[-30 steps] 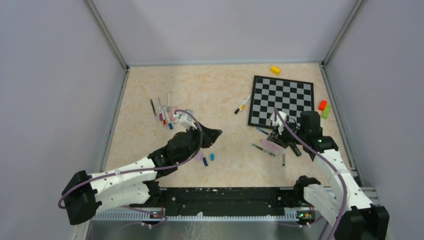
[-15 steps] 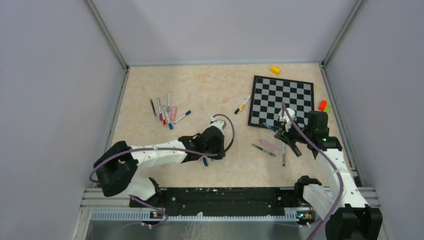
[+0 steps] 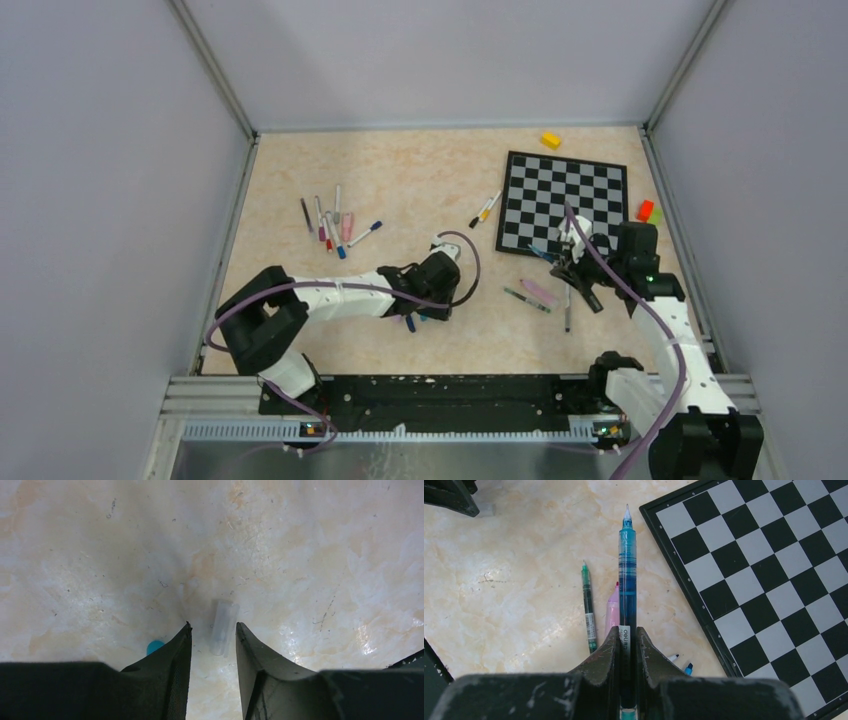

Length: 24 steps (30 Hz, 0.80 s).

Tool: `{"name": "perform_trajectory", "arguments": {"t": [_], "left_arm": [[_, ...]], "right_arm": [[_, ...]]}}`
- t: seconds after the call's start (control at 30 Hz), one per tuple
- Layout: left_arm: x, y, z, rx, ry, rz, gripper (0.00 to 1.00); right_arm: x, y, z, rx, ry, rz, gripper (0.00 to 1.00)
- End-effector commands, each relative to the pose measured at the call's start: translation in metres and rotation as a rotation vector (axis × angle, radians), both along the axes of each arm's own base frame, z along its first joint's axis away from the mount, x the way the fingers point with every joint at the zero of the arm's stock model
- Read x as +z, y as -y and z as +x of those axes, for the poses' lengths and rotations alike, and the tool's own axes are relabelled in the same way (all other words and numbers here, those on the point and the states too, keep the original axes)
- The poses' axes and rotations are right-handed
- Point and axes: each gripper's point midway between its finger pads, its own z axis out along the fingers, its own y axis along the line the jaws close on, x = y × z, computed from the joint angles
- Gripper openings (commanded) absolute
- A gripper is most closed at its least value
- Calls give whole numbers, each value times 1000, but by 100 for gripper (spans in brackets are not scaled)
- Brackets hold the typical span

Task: Open the pen caps
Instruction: Place the pen cap at the center of the board.

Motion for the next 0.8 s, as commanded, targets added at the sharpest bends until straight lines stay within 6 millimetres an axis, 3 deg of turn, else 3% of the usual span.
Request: {"name": "perform_trajectory", "arguments": {"t": [0.0,0.23,0.4,0.5,0.67,0.77], "left_arm": [[9,5,12,2,46,15,43],[47,20,24,-9,131,-87,44],[91,18,28,-23,260,-206,49],[105,1,26,-11,343,-246,59],[120,-21,17,-16,450,-345,97],[126,-28,9,-26,470,-398,99]], "right_arm": [[7,3,4,-5,19,5,0],[2,30,8,-108,-1,-25,0],[-13,73,9,-257,-72,-135,0],[-27,97,0,-308,-149,-177,0],[-49,131,-8,-417,-255,-184,0],[-58,132,-9,-414,-295,-169,0]]}}
